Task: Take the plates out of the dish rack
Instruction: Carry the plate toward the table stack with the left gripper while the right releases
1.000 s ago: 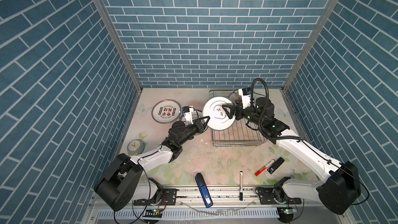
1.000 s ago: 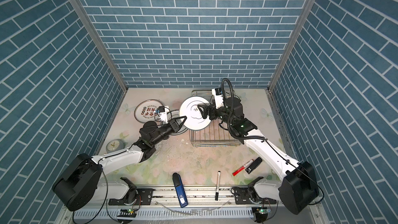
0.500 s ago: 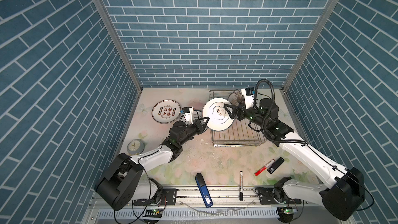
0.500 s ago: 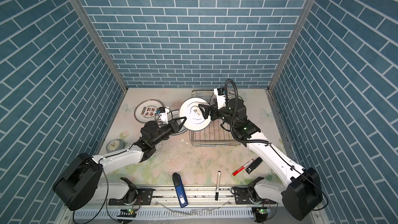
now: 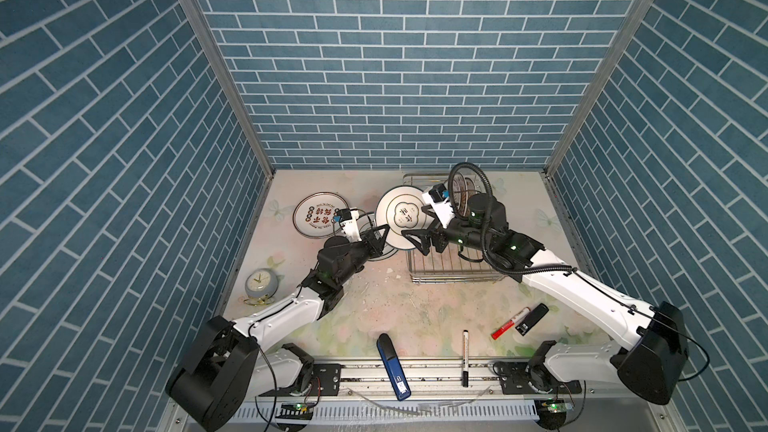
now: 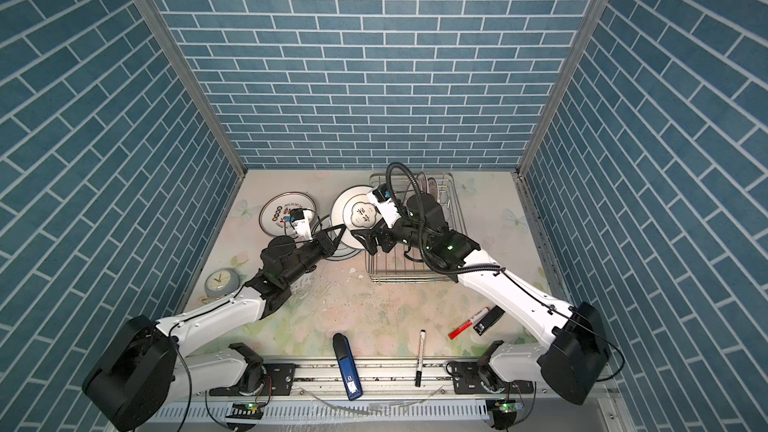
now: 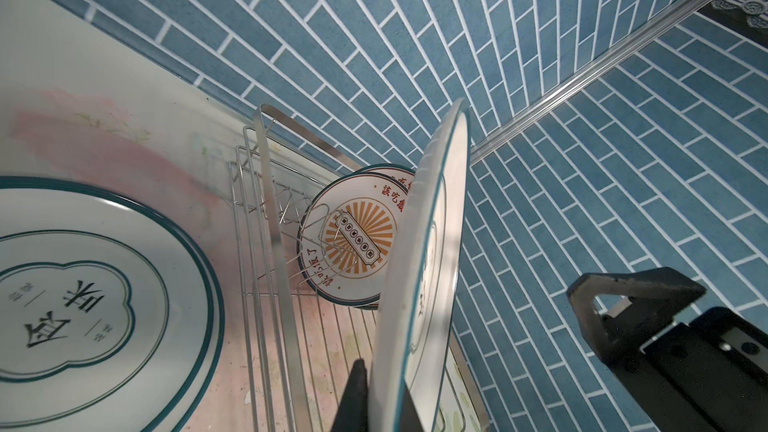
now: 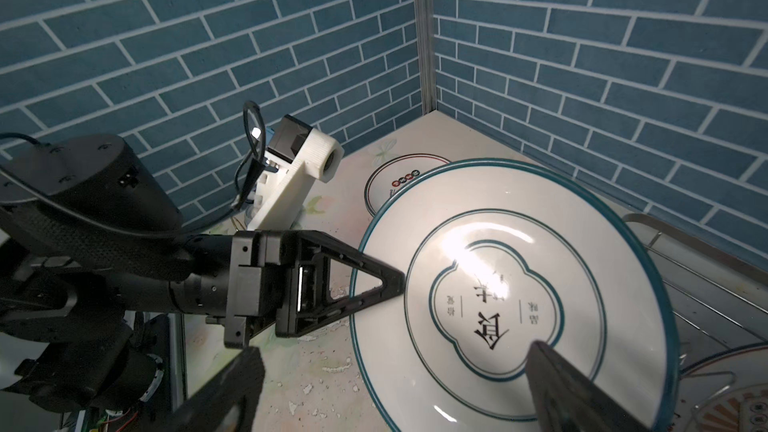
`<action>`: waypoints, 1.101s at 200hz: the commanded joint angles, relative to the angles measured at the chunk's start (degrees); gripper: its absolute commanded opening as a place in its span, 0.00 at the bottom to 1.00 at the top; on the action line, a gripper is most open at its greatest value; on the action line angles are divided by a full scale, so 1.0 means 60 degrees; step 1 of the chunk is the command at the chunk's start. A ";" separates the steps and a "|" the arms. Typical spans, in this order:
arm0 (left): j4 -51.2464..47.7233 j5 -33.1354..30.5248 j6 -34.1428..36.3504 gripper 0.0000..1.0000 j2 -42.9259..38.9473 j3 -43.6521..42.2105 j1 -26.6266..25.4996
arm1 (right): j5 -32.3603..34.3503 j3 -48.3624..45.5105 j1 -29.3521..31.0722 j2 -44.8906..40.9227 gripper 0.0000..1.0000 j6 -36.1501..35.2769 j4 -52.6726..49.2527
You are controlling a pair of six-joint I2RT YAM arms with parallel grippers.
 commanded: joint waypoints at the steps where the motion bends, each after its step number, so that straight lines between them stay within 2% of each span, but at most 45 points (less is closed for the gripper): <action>1: 0.0017 -0.0281 0.0108 0.00 -0.0338 -0.0096 0.0163 | 0.0046 0.0637 0.0155 0.0264 0.99 -0.0625 -0.0721; 41: -0.0302 -0.0229 -0.0274 0.00 -0.0443 -0.0234 0.0702 | 0.0718 0.0990 0.0343 0.0650 0.99 -0.0698 -0.0963; 77: 0.0404 0.0087 -0.1014 0.00 0.0090 -0.0659 0.1448 | 0.0938 0.1481 0.0452 0.1332 0.99 -0.0488 -0.0963; 115: 0.0512 0.0086 -0.1418 0.00 0.0517 -0.0745 0.1662 | 0.1784 0.2235 0.0624 0.2172 0.99 -0.0384 -0.1318; 141: -0.0039 -0.0429 -0.1594 0.00 0.0541 -0.0755 0.1740 | 0.1842 0.2584 0.0664 0.2599 0.99 -0.0291 -0.1406; 175: 0.0587 -0.0632 -0.1640 0.00 0.0347 -0.1128 0.1753 | 0.1983 0.2919 0.0700 0.2997 0.99 -0.0317 -0.1548; 220: -0.1464 -0.1140 -0.1830 0.00 -0.0070 -0.0687 0.1755 | 0.2166 0.3291 0.0727 0.3497 0.99 -0.0323 -0.1689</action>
